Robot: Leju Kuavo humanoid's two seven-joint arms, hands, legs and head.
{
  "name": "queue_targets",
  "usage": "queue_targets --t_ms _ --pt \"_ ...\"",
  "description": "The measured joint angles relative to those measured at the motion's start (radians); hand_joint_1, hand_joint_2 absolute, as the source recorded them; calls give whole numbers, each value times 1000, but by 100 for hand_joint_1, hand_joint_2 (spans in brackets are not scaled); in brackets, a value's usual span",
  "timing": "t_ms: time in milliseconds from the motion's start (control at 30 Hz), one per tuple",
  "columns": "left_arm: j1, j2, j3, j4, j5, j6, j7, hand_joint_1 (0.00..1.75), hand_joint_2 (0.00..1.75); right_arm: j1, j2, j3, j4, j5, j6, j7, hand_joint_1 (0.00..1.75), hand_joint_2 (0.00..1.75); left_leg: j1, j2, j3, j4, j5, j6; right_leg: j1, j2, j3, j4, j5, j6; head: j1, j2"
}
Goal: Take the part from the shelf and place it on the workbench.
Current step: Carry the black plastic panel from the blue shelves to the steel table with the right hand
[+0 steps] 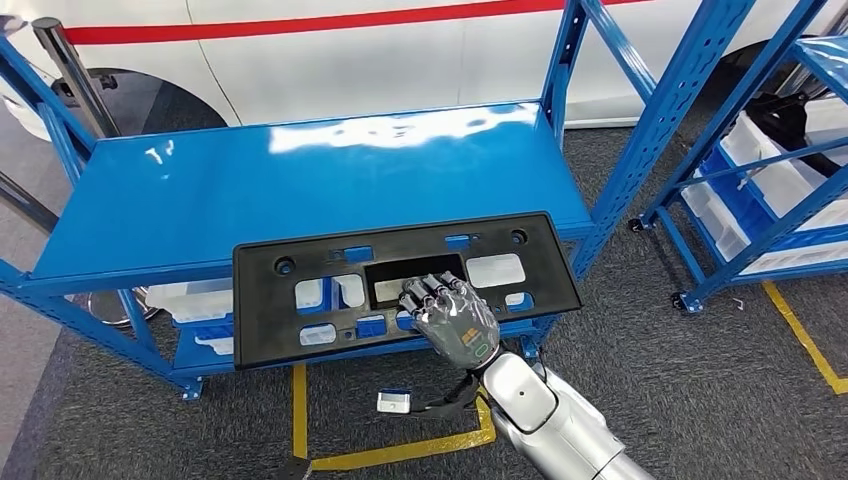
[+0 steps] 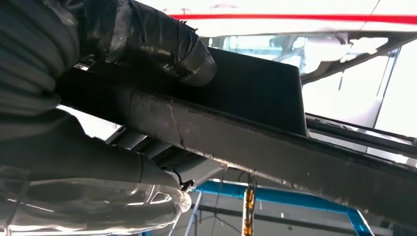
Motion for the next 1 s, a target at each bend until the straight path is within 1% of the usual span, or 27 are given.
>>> queue_targets --t_ms 33,67,100,133,167,200,267,300,333,367,400,433,467,500,533,567,600,633,667,700,767,800,833,900,933,967,1000 --pt "0 1 -1 0 1 0 0 0 175 0 -2 0 2 1 0 4 168 175 3 0 28 -19 31 -3 -2 -1 -17 7 8 4 0 0" --pt "-1 2 -1 0 1 0 0 0 175 -2 -5 0 3 1 0 10 168 175 5 0 73 -70 54 -5 -4 -1 -33 16 15 8 0 0" --pt "-2 3 -2 0 1 -1 1 0 175 -4 -7 0 3 1 0 19 168 175 5 -1 125 -140 54 -6 -4 0 -48 25 21 14 0 0" --pt "-4 3 -3 0 1 -2 1 0 175 -7 -9 0 4 1 0 28 168 175 3 -2 165 -199 41 -2 -4 0 -57 32 26 21 0 0" --pt "-5 3 -4 0 2 -3 1 0 175 -11 -11 0 4 2 0 36 168 175 1 -4 193 -246 24 3 -3 0 -64 37 33 27 1 0" --pt "-5 3 -5 0 4 -3 2 0 175 -15 -13 0 5 2 0 40 168 175 -3 -5 202 -268 14 10 -2 0 -67 38 42 34 1 0" --pt "-4 2 -6 0 6 -3 1 0 175 -20 -17 0 8 2 0 43 168 175 -4 -4 189 -271 26 29 -4 1 -71 37 50 47 2 0" --pt "-5 1 -7 0 6 -3 2 0 175 -21 -19 0 10 2 0 43 168 175 -3 -2 181 -272 37 41 -6 3 -78 48 31 52 2 0" --pt "-5 0 -7 0 6 -4 2 0 175 -22 -22 0 13 2 0 43 168 175 -3 0 170 -274 50 51 -7 4 -87 75 -7 56 2 0" --pt "-6 -1 -8 0 5 -4 2 0 175 -23 -25 0 15 2 0 44 168 175 -3 2 158 -274 63 59 -9 6 -100 121 -60 59 2 0" --pt "-6 -2 -8 0 5 -4 2 0 175 -23 -27 0 18 2 0 44 168 175 -5 2 141 -273 76 64 -9 6 -114 182 -114 62 2 0" --pt "-6 -2 -8 0 5 -4 2 0 175 -23 -28 0 20 2 0 44 168 175 -7 2 125 -272 88 66 -9 7 -124 245 -149 63 2 0" --pt "-5 -2 -8 0 5 -4 2 0 175 -23 -30 0 22 2 0 44 168 175 -10 2 109 -271 100 66 -8 7 -127 294 -160 64 2 0" --pt "-5 -2 -8 0 5 -4 2 0 175 -23 -30 0 25 2 0 44 168 175 -13 2 92 -270 111 66 -7 7 -116 317 -146 61 2 0" --pt "-5 -2 -8 0 5 -4 2 0 175 -23 -31 0 27 2 0 44 168 175 -17 2 76 -269 122 66 -5 7 -91 308 -118 55 2 0" --pt "-5 -2 -8 0 5 -4 2 0 175 -24 -31 0 28 2 0 44 168 175 -20 2 63 -268 133 66 0 8 -47 263 -91 46 2 0" --pt "-5 -4 -8 0 5 -4 2 0 175 -26 -32 0 28 2 0 44 168 175 -23 1 52 -268 144 64 6 9 10 190 -83 33 2 0" --pt "-5 -6 -8 0 5 -4 2 0 175 -28 -31 0 28 2 0 44 168 175 -25 1 45 -267 154 61 11 9 64 111 -92 23 2 0" --pt "-6 -8 -8 0 5 -4 2 0 175 -31 -31 0 28 2 0 45 168 175 -24 1 40 -270 164 56 17 10 104 49 -103 15 2 0" --pt "-6 -10 -8 0 5 -4 2 0 175 -34 -31 0 29 2 0 45 168 175 -22 2 38 -273 175 51 21 10 125 9 -114 11 2 0" --pt "-5 -10 -8 0 6 -4 3 0 175 -37 -32 0 30 2 0 46 168 175 -17 0 34 -282 193 40 21 7 122 -11 -96 7 3 0" --pt "-4 -10 -8 0 6 -2 3 0 175 -37 -32 0 31 2 1 45 168 175 -17 -1 27 -277 181 34 18 5 115 -18 -82 1 3 0" --pt "-3 -10 -8 0 6 -1 4 0 175 -38 -31 0 32 2 1 44 168 175 -18 -3 17 -257 151 29 14 2 105 -26 -66 -4 2 0" --pt "-3 -10 -8 0 8 1 4 0 175 -37 -30 0 35 1 2 39 168 175 -15 -4 -11 -161 47 19 9 1 74 -27 -38 -11 2 0" --pt "-3 -10 -9 0 8 1 4 0 175 -37 -30 0 37 0 2 36 168 175 -11 -3 -22 -96 6 14 8 -1 55 -23 -26 -11 2 0" --pt "-3 -10 -9 0 8 1 4 0 175 -36 -29 0 40 -1 2 33 168 175 -8 -3 -28 -38 -12 9 8 -2 35 -17 -14 -10 2 0" --pt "-3 -10 -9 0 8 1 3 0 175 -34 -30 0 42 -3 2 30 168 175 -5 -3 -23 -3 -1 5 7 -3 13 -10 -3 -8 2 0"
